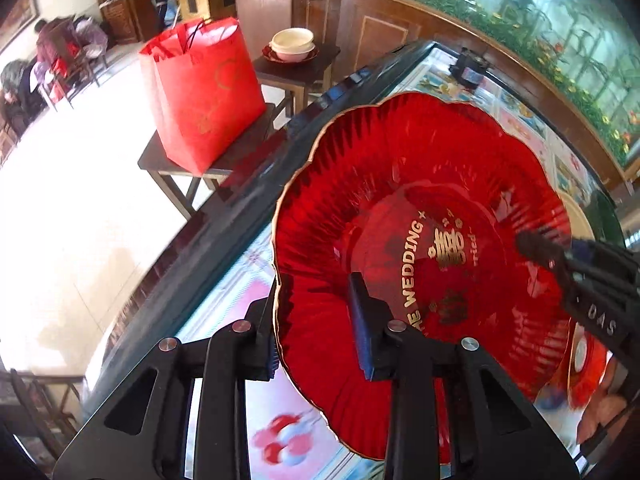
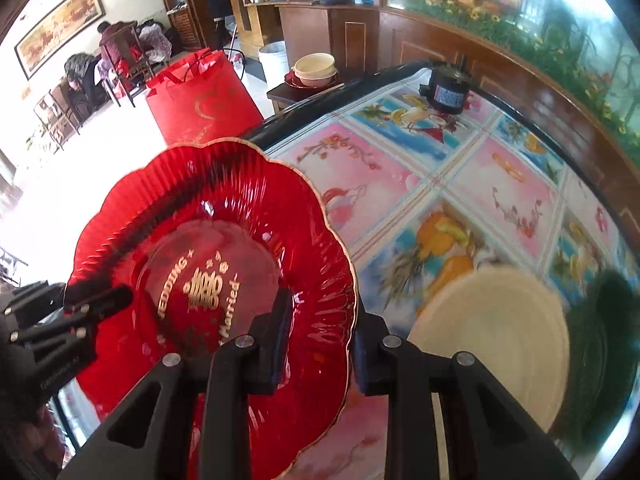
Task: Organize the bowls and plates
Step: 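Carry the large red plate to the table edge and open the left gripper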
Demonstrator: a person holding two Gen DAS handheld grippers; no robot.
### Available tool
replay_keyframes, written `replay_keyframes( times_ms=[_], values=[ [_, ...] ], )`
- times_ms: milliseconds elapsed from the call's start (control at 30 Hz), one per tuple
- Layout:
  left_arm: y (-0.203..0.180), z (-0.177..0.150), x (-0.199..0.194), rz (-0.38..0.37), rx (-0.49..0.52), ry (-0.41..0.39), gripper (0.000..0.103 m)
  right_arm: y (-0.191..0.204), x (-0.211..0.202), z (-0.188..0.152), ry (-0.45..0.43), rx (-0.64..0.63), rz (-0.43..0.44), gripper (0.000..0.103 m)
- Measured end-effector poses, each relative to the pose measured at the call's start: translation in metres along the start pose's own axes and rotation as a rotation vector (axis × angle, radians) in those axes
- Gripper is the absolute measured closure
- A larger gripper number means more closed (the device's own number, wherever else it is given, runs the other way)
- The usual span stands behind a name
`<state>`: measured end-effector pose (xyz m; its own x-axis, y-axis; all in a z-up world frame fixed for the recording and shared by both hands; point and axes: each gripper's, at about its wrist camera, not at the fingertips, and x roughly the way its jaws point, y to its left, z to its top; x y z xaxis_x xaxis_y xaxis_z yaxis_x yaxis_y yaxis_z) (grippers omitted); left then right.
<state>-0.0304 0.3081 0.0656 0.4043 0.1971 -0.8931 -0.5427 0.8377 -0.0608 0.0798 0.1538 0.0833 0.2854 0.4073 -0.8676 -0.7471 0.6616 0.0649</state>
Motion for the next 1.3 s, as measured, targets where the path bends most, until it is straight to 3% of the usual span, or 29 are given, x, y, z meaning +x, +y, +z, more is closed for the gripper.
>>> replay_keyframes(
  times_ms=[167,333,600,933,967,1033,1100,1300],
  values=[
    [0.017,-0.018,-0.016,0.027,0.074,-0.012,0.074,0.026,-0.023,-0.034,0.001,0.048,0.001,0.075],
    [0.044,-0.037,-0.004,0.019,0.096,0.027,0.074,0.053,-0.035,-0.063,0.002,0.077,0.024,0.075],
    [0.059,-0.058,0.005,0.018,0.149,0.013,0.073,0.082,-0.016,-0.102,0.075,0.123,0.034,0.075],
    [0.067,-0.064,0.004,-0.013,0.142,-0.033,0.071,0.090,-0.007,-0.125,0.088,0.167,0.039,0.074],
    [0.068,-0.065,0.005,-0.005,0.139,-0.029,0.071,0.090,-0.007,-0.127,0.083,0.173,0.040,0.072],
    [0.072,-0.066,0.004,0.002,0.137,-0.027,0.062,0.091,-0.010,-0.130,0.074,0.181,0.033,0.058],
    [0.075,-0.066,-0.001,0.015,0.138,-0.040,0.044,0.091,-0.014,-0.135,0.068,0.191,0.033,0.039],
    [0.067,-0.062,-0.031,0.029,0.181,-0.100,0.042,0.082,-0.032,-0.144,0.033,0.252,0.039,0.039]
  ],
)
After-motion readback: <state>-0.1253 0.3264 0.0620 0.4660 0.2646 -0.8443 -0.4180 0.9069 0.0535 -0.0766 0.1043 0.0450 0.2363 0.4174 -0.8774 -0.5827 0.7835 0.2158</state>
